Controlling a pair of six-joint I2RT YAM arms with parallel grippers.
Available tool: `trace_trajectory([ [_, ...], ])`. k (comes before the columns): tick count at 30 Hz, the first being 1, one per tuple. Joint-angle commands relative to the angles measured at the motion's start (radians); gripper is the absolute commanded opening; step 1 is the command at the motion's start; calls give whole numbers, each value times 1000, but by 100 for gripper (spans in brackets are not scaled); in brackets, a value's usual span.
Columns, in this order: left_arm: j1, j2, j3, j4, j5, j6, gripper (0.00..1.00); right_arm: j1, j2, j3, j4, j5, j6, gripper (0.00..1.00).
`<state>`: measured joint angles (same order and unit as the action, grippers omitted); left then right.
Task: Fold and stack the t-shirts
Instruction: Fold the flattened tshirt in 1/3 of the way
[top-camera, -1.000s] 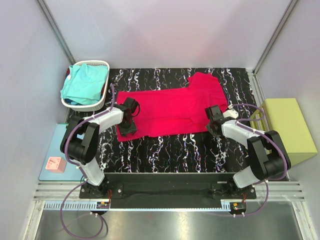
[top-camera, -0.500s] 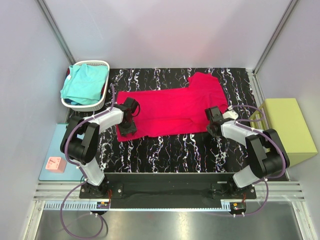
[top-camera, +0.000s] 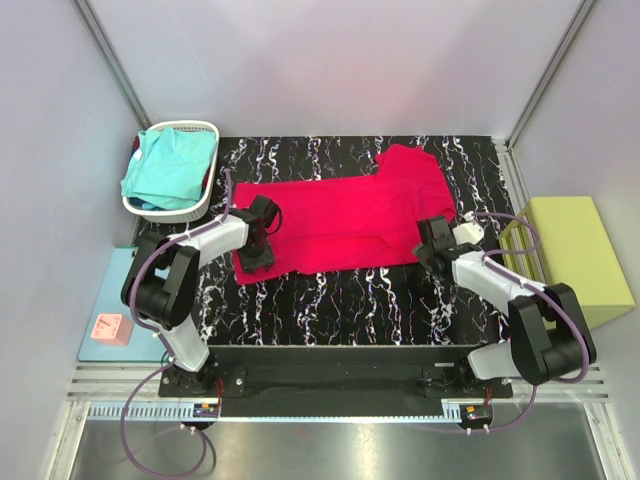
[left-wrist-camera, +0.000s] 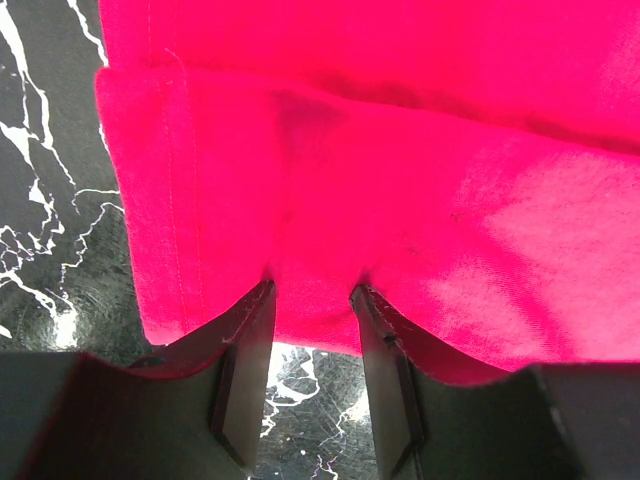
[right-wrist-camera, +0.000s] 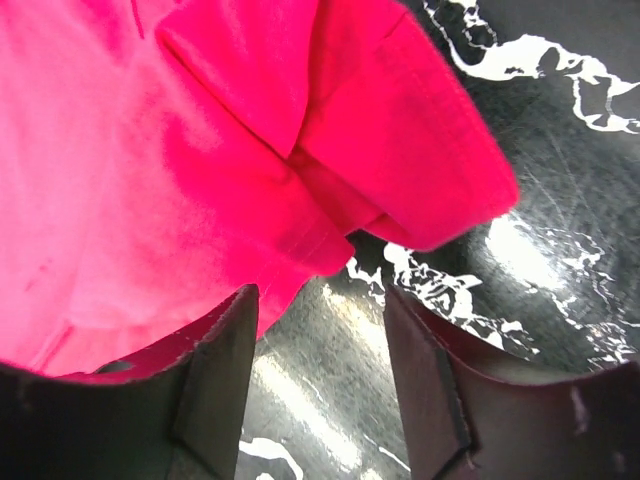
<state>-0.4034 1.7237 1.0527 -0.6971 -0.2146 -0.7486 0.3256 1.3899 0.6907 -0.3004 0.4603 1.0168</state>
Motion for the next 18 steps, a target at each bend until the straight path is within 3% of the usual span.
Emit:
trace_trajectory([
  [1,-17,-9,1,5,0,2,43,-7,-80,-25,-5,60,-1,63],
  [18,-26,-29,-13,2,0,5,43,-30,40,-8,66,100,-44,60],
])
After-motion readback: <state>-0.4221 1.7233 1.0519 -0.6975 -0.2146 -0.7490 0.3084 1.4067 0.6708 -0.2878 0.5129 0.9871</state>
